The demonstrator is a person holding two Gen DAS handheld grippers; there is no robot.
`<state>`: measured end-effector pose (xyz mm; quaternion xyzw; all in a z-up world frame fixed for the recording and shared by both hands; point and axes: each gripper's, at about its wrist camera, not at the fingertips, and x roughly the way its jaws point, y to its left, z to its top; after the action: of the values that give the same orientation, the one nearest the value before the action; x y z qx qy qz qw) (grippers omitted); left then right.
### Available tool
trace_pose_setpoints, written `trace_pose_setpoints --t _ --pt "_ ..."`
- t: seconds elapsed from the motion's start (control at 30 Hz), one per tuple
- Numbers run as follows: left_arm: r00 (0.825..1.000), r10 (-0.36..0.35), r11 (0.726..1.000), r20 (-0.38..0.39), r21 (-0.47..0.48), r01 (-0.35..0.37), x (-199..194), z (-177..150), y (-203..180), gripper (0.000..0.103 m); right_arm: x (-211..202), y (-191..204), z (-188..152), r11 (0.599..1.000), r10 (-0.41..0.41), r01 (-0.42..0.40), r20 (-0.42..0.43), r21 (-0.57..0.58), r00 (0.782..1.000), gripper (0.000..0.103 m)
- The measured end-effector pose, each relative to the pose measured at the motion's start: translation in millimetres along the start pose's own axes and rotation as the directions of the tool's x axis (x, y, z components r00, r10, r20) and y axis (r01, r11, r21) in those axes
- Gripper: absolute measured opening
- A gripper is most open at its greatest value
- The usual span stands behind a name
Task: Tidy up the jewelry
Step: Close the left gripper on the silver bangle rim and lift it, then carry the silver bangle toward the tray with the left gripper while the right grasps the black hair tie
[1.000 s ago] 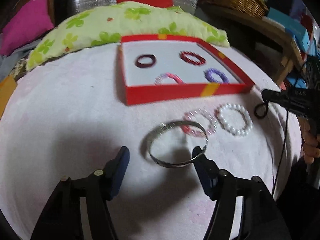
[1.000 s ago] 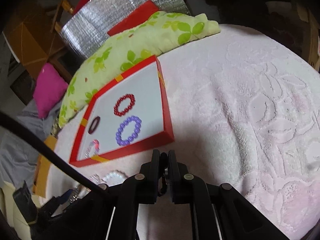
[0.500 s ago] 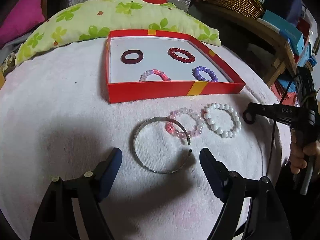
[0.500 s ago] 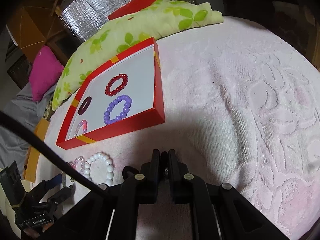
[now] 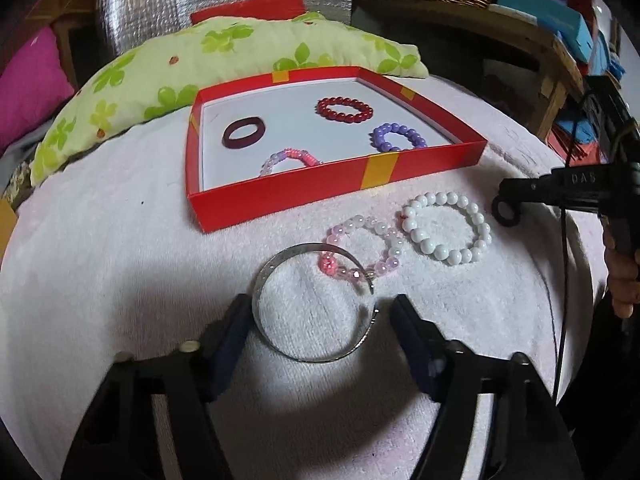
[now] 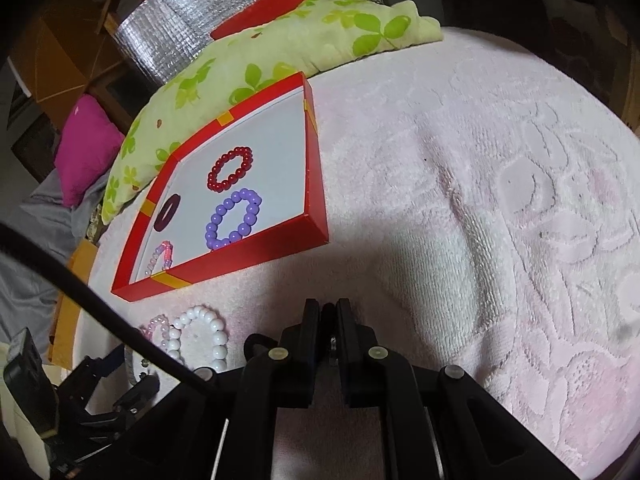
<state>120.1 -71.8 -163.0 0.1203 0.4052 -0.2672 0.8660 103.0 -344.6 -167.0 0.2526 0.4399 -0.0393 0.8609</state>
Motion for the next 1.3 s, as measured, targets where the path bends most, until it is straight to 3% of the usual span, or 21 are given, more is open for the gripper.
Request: trace_pose_setpoints --t 0.13,0.37,0.7,1.1,1.2,1.3 --pt "1.0 -0.004 1.0 0.005 0.006 0.004 -1.1 0.0 -0.6 0.062 -0.8 0.2 -0.8 1.0 0.006 -0.006 0.005 -0.004 1.0 0.015" --pt "0.999 -0.023 1.0 0.034 0.0 0.023 -12.6 1.8 1.5 0.062 -6.6 22.3 -8.4 0.988 -0.058 0.069 0.082 -0.139 0.995 0.012" --pt "0.992 -0.036 0.997 0.124 -0.066 0.045 -44.5 6.0 16.9 0.062 -29.7 47.7 -4.6 0.989 0.093 -0.07 0.184 -0.128 0.979 0.012" --pt "0.981 0.027 0.994 0.191 -0.111 -0.006 -58.8 10.6 28.0 0.062 -48.0 71.3 1.4 0.974 0.199 -0.164 0.241 -0.156 0.95 0.012" --pt "0.982 0.042 0.993 0.182 -0.118 -0.02 -55.5 10.9 29.3 0.062 -48.5 61.5 7.3 0.978 0.196 -0.173 0.225 -0.115 0.954 0.012" --pt "0.984 0.047 0.993 0.171 -0.118 -0.027 -52.7 10.3 29.1 0.062 -40.8 44.9 11.2 0.99 0.141 -0.135 0.171 -0.048 0.975 0.014"
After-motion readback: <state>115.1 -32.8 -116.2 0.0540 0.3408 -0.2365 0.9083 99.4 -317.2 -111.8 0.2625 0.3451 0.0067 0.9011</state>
